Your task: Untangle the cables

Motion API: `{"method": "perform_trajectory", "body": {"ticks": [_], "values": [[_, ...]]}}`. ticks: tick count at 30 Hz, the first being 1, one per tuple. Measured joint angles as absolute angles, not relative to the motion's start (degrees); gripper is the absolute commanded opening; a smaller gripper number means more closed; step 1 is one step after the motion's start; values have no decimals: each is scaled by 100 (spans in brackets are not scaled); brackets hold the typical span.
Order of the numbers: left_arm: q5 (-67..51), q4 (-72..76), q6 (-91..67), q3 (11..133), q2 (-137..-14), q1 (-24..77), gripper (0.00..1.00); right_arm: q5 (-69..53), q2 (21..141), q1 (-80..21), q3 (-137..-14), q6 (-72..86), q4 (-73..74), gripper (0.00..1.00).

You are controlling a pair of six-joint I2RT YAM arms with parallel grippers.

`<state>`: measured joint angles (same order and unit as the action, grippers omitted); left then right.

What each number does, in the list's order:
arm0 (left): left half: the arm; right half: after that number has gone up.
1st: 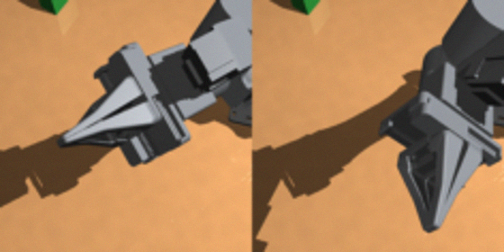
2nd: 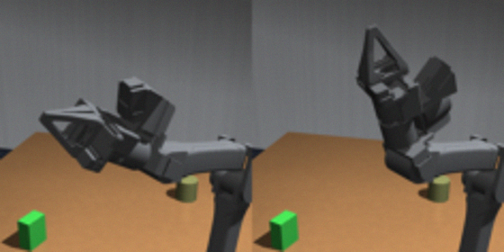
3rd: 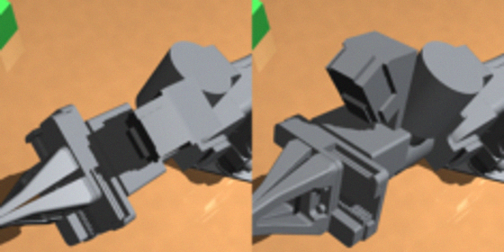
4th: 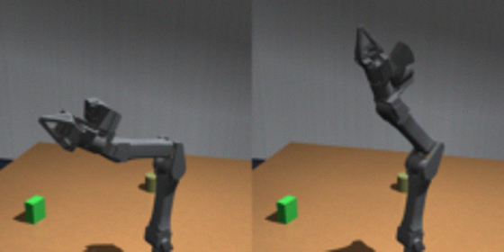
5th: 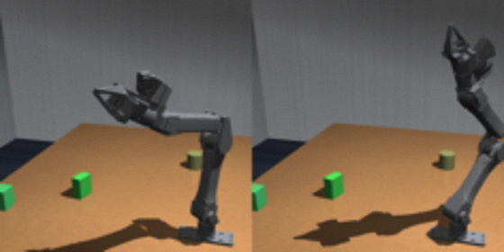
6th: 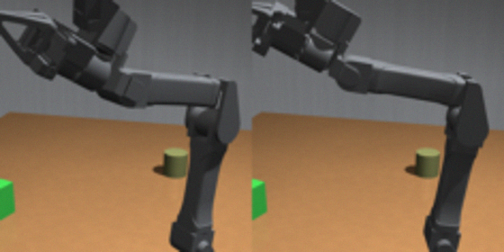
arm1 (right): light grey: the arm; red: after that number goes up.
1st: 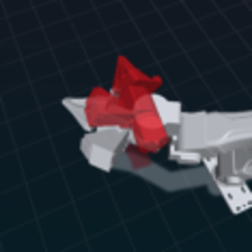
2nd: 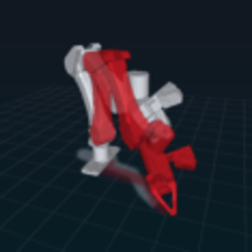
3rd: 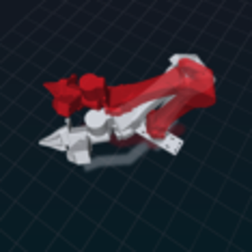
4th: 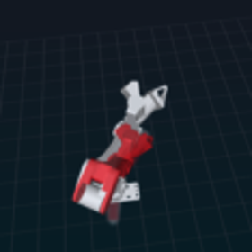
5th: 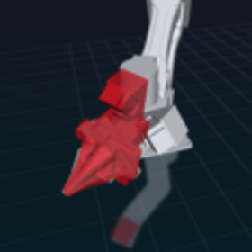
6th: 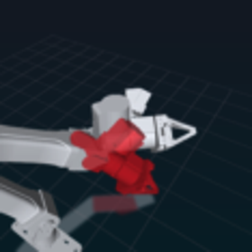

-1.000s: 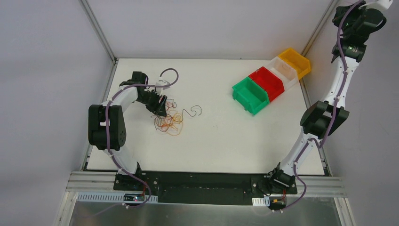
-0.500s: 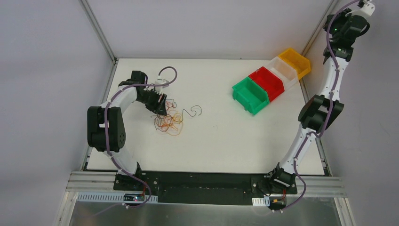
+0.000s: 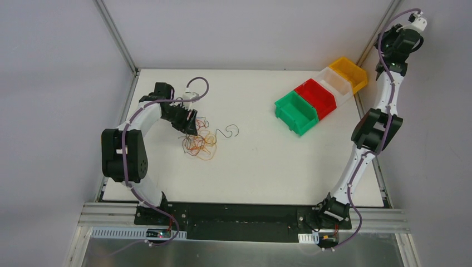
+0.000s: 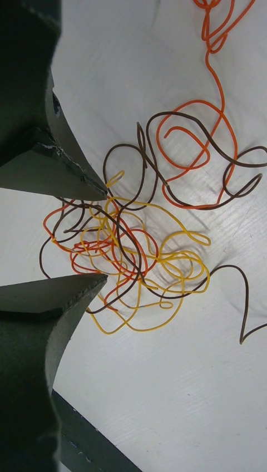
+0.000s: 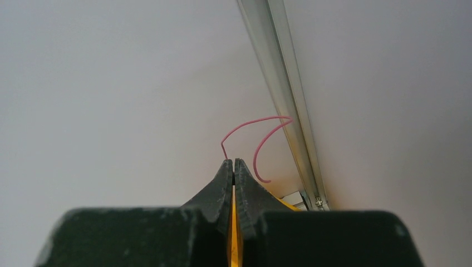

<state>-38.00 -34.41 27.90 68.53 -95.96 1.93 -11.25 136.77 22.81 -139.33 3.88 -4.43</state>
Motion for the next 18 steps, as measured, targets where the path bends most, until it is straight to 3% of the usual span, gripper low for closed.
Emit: {"method": "perform_trajectory", "body": {"ticks": [8,18], "values": [[-3684,-3511,2628,6853,-9515,193,52,-1127,13863,2211,-13509,327,-578,0],[-3597,-3636,2329,6862,-9474,274,52,-1129,14925,2110,-13673,-82,-484,0]]}}
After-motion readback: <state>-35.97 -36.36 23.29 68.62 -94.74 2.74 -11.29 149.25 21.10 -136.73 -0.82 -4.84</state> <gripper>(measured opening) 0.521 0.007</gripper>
